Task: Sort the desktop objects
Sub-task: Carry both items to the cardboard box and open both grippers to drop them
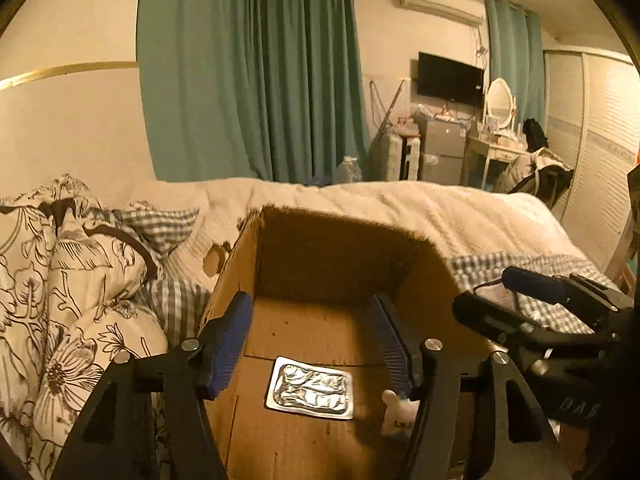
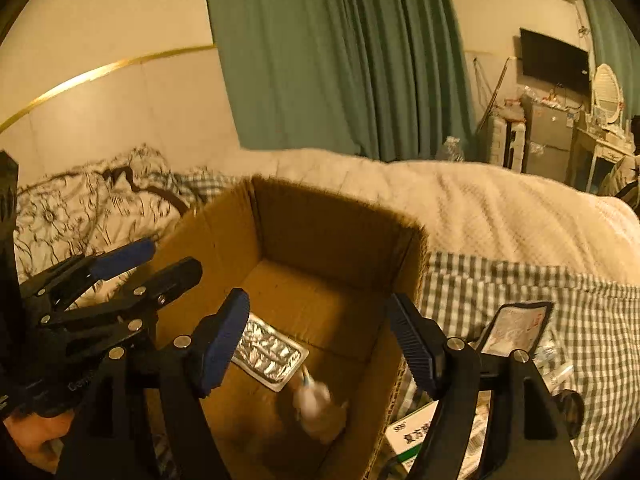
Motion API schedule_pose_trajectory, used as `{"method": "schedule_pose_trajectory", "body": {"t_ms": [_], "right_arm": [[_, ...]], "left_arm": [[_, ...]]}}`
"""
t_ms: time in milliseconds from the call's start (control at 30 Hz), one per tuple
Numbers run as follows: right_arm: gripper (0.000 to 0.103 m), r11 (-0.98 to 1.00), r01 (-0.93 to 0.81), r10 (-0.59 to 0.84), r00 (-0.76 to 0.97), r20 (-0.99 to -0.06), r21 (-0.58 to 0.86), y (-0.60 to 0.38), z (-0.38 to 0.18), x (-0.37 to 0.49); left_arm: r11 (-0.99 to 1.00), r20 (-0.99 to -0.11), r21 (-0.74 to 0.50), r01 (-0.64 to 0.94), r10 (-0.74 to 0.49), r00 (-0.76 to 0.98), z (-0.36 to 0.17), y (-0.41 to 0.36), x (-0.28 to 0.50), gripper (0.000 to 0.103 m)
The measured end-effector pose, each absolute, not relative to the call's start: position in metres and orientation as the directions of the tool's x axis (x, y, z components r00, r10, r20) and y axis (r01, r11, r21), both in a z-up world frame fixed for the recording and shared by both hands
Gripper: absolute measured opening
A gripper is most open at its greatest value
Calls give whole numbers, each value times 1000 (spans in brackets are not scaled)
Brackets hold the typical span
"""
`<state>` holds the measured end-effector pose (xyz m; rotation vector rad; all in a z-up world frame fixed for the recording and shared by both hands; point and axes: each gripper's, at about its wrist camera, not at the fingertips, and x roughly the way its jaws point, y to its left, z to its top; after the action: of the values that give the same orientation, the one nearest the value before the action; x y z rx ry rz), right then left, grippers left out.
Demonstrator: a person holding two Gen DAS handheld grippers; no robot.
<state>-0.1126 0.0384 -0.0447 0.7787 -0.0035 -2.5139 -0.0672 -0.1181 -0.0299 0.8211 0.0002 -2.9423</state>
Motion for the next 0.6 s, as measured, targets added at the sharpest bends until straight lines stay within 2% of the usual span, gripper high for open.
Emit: {"method": "schedule_pose_trajectory", "body": {"t_ms": [33,133,233,300,400,600], "right_arm": [[72,-876,460,-464,-720,-515,147,42,-39,-109],[82,-886,444,-454,-765,-457,136,56,-19,-91],[91,-902,418,-425,-810,-403,110,71,1,-71],[92,-912,397,-405,-835,-372,102,83,14,-59],[102,-926,365,-375,-866,-331,95,96,30,-43],[103,-948,301,-318,-916,-244,104,129,52,-12]], "left_arm": [[-996,-508,21,87,-85,-857,-26,-117,-64,82],[-992,-458,34,119,-122,-881,-10,-114,-51,103],[-992,-411,34,125,-128,-903,7,-109,-37,103],[-992,-402,27,127,-127,-907,16,-106,-31,103],[-990,-402,22,139,-136,-906,26,-102,-22,103],[-982,-389,52,182,-188,-902,42,-86,-4,103]]}}
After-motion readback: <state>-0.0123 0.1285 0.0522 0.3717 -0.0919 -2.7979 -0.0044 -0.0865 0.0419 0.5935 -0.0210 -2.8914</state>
